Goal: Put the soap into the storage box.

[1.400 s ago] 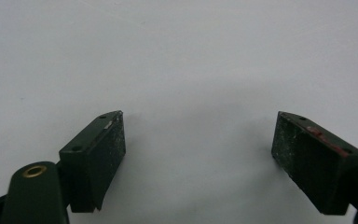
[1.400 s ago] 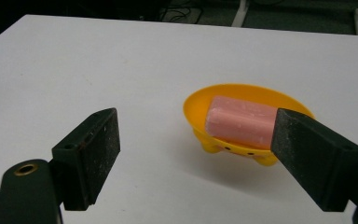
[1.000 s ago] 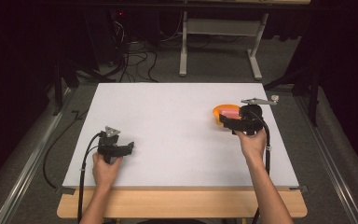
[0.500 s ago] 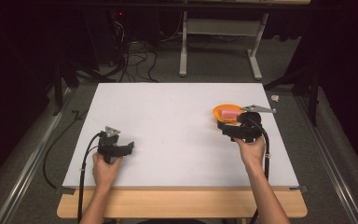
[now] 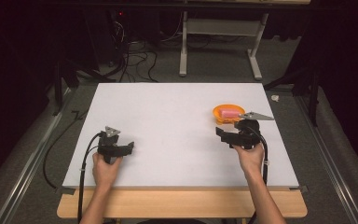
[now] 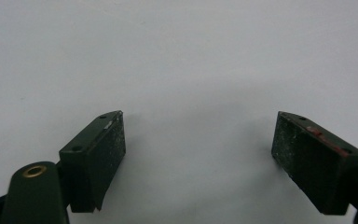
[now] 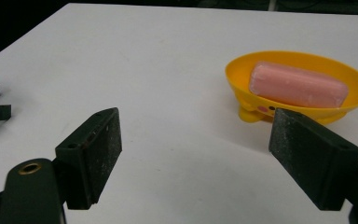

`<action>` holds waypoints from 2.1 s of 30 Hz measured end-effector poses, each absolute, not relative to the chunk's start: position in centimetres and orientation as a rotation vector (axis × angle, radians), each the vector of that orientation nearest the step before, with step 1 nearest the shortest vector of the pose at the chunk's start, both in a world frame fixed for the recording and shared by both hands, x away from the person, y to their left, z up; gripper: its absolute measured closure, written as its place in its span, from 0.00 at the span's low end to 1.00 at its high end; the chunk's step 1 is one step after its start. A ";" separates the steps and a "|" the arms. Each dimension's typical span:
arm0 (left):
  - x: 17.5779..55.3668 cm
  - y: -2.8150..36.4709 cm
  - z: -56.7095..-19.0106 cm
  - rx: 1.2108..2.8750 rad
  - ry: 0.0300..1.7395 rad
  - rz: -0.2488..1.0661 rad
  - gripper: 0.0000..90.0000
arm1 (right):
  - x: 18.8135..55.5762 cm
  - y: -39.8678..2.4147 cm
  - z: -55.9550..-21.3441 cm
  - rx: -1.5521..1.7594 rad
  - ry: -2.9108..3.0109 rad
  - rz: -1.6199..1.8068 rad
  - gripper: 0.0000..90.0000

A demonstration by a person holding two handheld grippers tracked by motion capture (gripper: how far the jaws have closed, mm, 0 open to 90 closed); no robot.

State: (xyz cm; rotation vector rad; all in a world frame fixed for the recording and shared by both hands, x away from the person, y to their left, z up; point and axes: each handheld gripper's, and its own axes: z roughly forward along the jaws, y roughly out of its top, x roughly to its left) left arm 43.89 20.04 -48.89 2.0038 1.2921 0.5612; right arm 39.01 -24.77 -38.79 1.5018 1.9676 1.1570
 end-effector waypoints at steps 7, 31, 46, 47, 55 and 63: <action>43.9 20.0 -48.9 2.004 1.292 0.562 0.20 | 38.7 -24.4 -39.7 1.499 1.984 1.152 0.20; 43.9 20.0 -48.9 2.004 1.292 0.561 0.20 | 38.6 -23.6 -43.3 1.520 2.043 1.094 0.21; 43.9 20.0 -48.9 2.004 1.292 0.562 0.20 | 38.9 -23.1 -45.4 1.534 2.071 1.046 0.22; 43.9 20.0 -48.9 2.004 1.292 0.561 0.20 | 38.9 -23.0 -45.7 1.543 2.075 1.039 0.22; 43.9 20.0 -48.9 2.004 1.292 0.562 0.20 | 39.0 -22.5 -46.6 1.536 2.085 1.002 0.22; 43.9 20.0 -48.9 2.004 1.292 0.561 0.20 | 39.3 -22.1 -47.4 1.521 2.088 0.946 0.22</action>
